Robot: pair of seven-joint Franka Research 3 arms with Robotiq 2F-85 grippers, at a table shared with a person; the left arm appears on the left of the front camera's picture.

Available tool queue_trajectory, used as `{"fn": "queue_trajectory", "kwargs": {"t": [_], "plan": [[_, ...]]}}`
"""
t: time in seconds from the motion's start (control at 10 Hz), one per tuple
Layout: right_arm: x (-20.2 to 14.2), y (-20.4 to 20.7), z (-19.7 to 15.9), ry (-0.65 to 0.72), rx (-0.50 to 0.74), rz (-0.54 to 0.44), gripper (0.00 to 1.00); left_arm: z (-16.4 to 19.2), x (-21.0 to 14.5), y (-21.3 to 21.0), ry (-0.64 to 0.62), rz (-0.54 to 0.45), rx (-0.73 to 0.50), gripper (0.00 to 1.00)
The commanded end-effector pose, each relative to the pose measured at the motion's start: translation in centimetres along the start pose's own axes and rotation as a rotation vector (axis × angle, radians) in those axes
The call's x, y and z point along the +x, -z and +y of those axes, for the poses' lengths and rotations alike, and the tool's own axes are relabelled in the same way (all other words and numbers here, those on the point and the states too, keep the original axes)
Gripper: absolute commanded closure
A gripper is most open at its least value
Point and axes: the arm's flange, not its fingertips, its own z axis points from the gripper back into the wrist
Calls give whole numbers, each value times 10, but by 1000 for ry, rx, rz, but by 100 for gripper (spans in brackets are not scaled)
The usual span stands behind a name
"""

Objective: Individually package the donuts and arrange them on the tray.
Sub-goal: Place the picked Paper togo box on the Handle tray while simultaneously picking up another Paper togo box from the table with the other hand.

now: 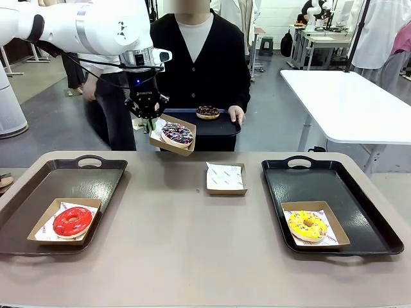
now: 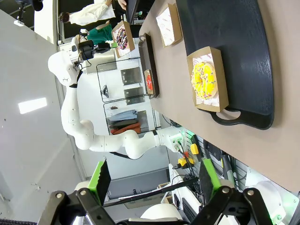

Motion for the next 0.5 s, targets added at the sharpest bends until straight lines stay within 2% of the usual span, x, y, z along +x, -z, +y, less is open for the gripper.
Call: {"fn": "queue_trajectory", "kwargs": {"t": [0.0,0.4], "plan": [[-1,-1,1,0,0,-2,0,4,-4,-1,2,-5,1,100],[-1,-1,1,0,0,-2,0,4,-4,-1,2,-5,1,100]]}}
